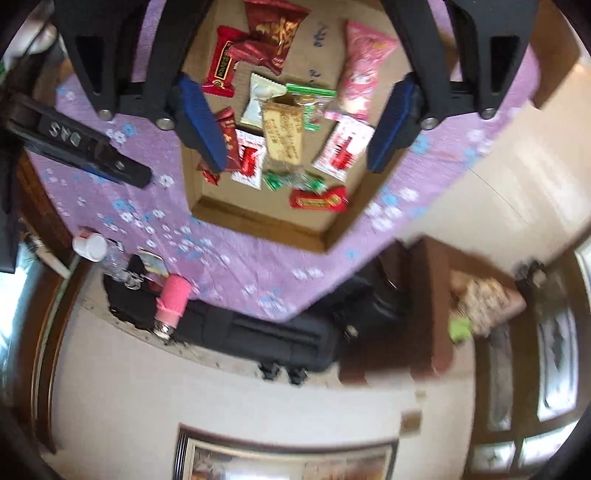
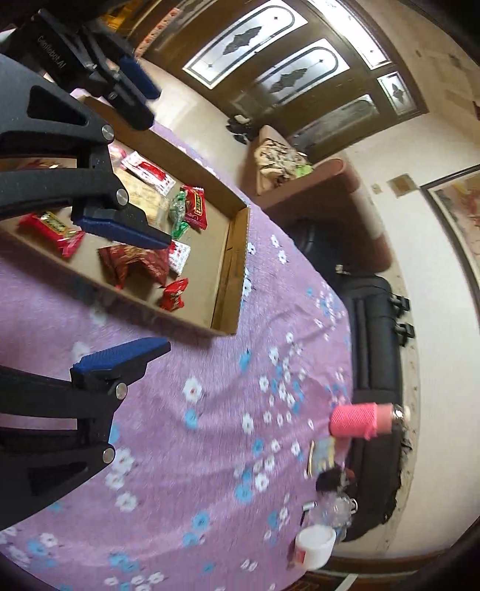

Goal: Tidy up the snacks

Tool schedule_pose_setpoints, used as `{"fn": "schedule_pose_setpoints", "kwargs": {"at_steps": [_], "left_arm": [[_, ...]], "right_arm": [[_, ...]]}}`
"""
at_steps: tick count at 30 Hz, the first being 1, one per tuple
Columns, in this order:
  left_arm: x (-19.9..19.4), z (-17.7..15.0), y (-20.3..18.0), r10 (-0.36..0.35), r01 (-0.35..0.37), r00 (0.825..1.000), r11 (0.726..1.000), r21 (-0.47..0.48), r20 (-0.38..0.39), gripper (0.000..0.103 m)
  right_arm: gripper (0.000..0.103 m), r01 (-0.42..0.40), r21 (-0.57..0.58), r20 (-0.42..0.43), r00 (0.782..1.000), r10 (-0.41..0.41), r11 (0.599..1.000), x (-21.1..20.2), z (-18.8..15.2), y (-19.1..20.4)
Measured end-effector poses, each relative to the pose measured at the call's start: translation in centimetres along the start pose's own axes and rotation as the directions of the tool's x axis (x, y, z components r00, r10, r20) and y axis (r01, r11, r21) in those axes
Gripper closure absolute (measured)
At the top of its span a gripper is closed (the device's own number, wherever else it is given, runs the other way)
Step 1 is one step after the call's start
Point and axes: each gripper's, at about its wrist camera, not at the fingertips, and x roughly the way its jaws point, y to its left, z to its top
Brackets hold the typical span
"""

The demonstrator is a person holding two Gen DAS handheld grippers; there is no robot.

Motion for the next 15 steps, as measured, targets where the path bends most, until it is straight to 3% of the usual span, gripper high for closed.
{"fn": "schedule_pose_setpoints", "kwargs": {"at_steps": [5, 15], "left_arm": [[-3.3, -0.4, -1.8, 0.057, -0.060, 0.995, 0.997, 0.042, 0.080, 0.015], [-6.9, -1.4, -4.0, 0.123, -0.130, 0.983, 0.990, 0.047, 0.139, 0.005]], "right_arm": [[0.039, 0.010, 0.001, 0.041, 0.999, -0.010, 1.000, -2.9, -2.5, 0.1], [0.033, 0.044, -0.033, 0.056, 0.998, -0.042, 0.998, -5.5, -6.6, 0.6]]}}
